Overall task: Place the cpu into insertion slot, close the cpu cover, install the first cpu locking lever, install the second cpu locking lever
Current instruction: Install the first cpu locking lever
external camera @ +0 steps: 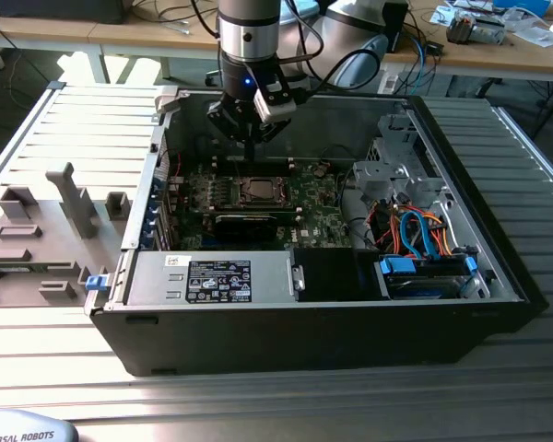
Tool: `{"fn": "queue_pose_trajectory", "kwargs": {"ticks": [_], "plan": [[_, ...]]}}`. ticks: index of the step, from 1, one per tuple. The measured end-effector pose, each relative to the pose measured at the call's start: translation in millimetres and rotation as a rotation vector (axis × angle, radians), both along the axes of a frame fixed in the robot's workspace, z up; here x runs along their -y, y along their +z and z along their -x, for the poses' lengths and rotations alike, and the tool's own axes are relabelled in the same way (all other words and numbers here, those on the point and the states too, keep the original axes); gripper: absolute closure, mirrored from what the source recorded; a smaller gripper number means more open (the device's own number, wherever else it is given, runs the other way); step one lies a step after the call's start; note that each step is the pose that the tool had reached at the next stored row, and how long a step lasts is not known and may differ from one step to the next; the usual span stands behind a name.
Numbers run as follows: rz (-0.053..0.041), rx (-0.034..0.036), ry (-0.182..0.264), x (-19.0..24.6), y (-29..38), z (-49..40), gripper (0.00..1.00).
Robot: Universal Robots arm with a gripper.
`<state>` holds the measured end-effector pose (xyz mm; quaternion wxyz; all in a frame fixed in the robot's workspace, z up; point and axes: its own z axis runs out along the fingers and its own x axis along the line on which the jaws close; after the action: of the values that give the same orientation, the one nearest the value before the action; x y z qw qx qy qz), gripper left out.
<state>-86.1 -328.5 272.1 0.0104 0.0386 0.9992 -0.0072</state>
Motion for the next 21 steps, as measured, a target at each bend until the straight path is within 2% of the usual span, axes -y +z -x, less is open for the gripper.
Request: {"fn": "queue_pose_trajectory", "kwargs": {"ticks": [3,12,21], "plan": [[0.0001,0.0,0.0,0.0,-0.1,0.3,0.89],[0.0012,0.0,0.0,0.0,-0.1,9.4,0.89],[0.0011,0.0,0.0,0.0,-0.5,12.8,0.89]]}}
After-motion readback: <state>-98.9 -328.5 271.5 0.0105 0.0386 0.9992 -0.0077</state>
